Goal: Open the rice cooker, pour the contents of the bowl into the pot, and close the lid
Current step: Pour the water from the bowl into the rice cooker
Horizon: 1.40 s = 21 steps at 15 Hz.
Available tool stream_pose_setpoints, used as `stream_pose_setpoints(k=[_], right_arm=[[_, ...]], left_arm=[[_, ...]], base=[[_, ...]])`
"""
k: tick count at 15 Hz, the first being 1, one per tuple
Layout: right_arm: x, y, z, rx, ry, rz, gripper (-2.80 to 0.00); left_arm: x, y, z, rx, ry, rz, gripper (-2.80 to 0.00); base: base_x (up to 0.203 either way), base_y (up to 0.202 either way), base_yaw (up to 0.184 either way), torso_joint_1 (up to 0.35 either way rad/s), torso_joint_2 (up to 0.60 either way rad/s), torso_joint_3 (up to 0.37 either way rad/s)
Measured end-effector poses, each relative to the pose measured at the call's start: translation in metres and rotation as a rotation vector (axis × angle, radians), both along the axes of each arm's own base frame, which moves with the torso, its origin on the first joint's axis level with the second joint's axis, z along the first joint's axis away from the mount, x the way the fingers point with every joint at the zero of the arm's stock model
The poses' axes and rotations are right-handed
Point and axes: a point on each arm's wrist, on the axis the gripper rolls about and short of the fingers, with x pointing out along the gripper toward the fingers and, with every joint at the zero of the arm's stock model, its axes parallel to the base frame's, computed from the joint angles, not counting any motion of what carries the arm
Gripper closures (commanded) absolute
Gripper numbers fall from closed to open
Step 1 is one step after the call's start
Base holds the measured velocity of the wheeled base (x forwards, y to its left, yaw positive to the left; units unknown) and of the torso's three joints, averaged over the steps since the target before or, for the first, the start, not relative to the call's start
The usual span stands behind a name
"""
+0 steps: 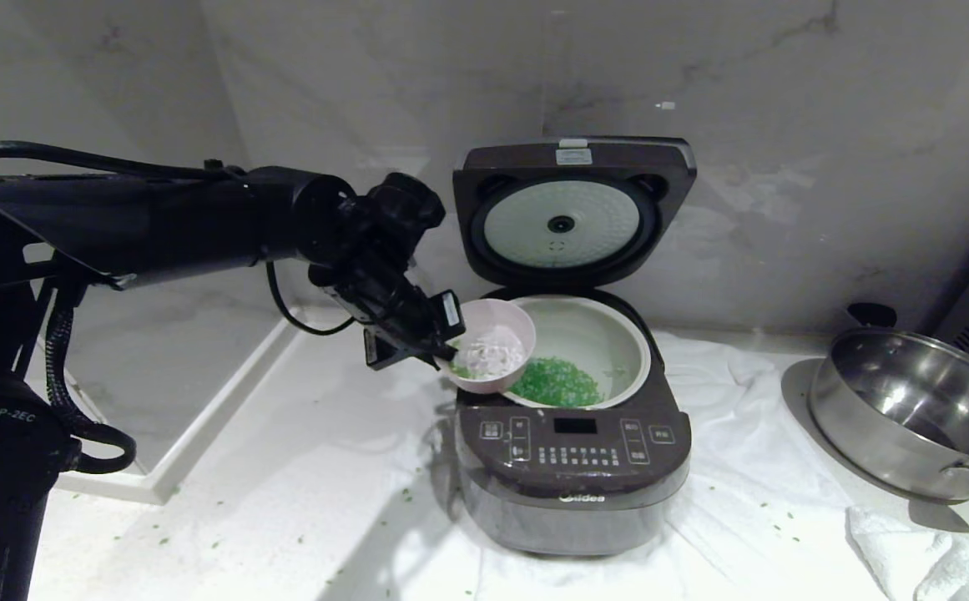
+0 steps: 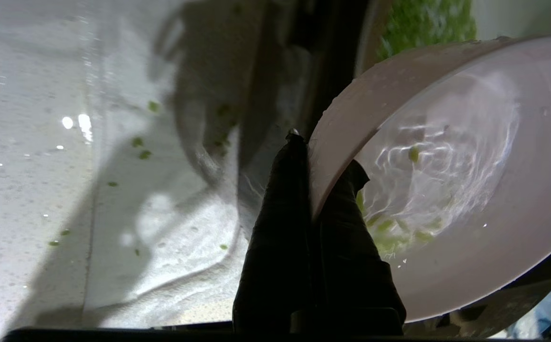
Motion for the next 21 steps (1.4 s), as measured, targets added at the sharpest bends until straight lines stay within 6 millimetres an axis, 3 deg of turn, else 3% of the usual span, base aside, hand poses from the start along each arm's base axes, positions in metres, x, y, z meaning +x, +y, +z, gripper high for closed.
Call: stream_pose_setpoints(k=[3,8,21], right_arm=[[0.0,0.0,0.0,0.0,0.0,0.0,0.0],[0.0,0.0,0.0,0.0,0.001,0.0,0.0],[0.0,0.0,0.0,0.0,0.0,0.0,0.0]], left_arm=[[-0.005,-0.028,-0.012,-0.001,-0.01,-0.063,0.0],[0.001,-0.049,-0.029,-0.002,-0.049,-0.128,0.0],[0.009,-0.061,-0.047,-0.008,-0.061,-0.14,0.0]], base=[[0.0,0.0,0.0,0.0,0.0,0.0],[0.0,0.0,0.0,0.0,0.0,0.0],[0.0,0.0,0.0,0.0,0.0,0.0]])
